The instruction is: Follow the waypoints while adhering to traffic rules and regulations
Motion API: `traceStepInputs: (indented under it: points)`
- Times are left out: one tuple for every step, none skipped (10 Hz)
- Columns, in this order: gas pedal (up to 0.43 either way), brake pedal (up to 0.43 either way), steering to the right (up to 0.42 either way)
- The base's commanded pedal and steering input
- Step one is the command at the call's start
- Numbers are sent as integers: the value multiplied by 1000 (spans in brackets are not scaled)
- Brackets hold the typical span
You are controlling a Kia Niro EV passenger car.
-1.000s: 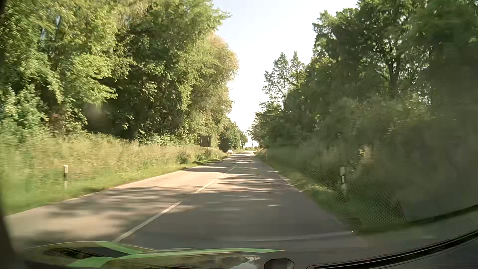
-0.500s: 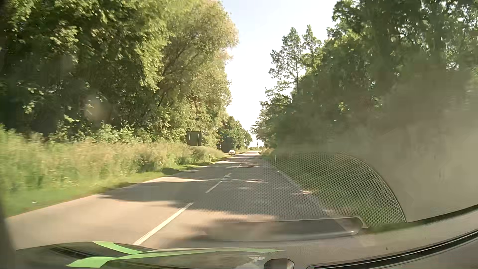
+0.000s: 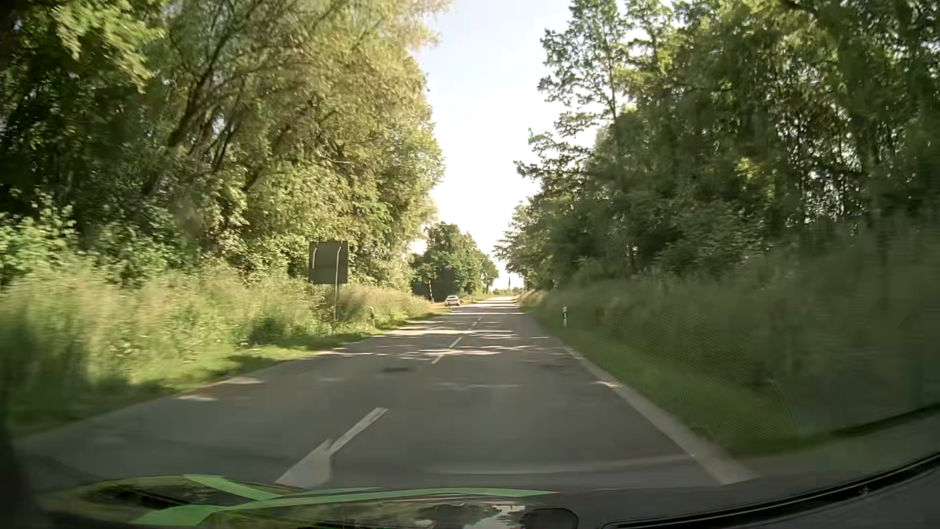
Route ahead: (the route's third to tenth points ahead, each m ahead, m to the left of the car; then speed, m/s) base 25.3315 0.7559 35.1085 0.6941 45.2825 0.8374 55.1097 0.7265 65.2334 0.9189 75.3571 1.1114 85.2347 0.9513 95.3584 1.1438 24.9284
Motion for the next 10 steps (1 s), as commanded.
traceStepInputs:
  points:
    - [319, 0, -5]
    - [319, 0, -5]
    - [319, 0, -5]
    - [299, 0, -3]
    - [287, 0, -1]
    - [287, 0, 0]
    - [287, 0, 0]
    - [260, 0, 0]
    - [220, 0, 0]
    - [220, 0, 0]
